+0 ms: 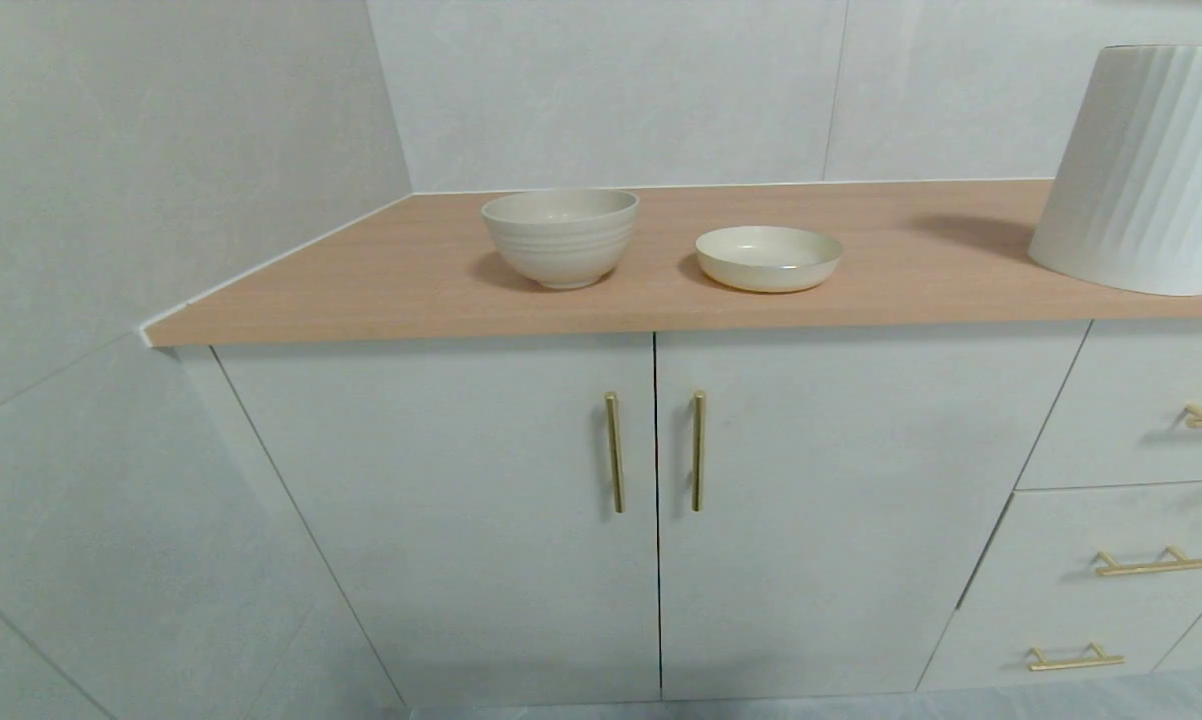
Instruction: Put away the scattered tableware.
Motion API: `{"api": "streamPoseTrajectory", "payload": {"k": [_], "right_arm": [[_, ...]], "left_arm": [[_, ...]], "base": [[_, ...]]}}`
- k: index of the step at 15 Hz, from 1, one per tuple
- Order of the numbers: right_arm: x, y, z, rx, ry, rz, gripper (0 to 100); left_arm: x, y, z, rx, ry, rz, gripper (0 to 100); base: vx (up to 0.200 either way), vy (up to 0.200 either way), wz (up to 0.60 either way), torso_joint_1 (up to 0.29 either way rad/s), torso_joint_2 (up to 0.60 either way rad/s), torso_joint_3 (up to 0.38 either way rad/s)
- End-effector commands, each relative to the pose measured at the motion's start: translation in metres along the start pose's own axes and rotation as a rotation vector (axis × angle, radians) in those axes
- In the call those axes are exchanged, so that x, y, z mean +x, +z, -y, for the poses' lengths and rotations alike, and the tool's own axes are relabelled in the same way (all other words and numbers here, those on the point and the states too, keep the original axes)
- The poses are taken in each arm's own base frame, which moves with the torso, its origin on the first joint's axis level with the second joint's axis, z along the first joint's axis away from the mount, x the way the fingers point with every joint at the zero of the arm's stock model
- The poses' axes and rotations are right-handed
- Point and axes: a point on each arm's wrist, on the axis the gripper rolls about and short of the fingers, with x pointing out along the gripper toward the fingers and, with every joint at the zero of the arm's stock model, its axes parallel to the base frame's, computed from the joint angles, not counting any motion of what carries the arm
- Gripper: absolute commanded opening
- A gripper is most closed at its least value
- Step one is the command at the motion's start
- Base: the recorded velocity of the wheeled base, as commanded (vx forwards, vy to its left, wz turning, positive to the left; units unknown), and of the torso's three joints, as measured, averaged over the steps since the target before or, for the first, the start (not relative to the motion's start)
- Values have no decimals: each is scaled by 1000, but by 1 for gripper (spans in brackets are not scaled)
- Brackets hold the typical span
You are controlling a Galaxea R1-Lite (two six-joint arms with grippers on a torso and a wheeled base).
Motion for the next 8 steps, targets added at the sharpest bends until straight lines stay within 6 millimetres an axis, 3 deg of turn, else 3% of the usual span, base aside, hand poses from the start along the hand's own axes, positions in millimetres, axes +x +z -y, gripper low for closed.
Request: {"api": "streamPoseTrajectory", "payload": {"k": [1, 3, 4, 8], "right_arm": [[76, 32, 17, 56, 171, -155, 100], [109, 39, 13, 52, 253, -187, 100], [112, 40, 13, 53, 261, -194, 100], [185, 48, 4, 53, 348, -262, 100]], "left_arm": [[0, 0, 0, -1, -1, -1, 100], [0, 0, 0, -1, 1, 1, 100], [0, 0, 0, -1, 1, -1, 100], [0, 0, 0, -1, 1, -1, 100]], "base": [[0, 0, 0, 0, 0, 0], [0, 0, 0, 0, 0, 0], [0, 0, 0, 0, 0, 0], [0, 0, 0, 0, 0, 0]]}}
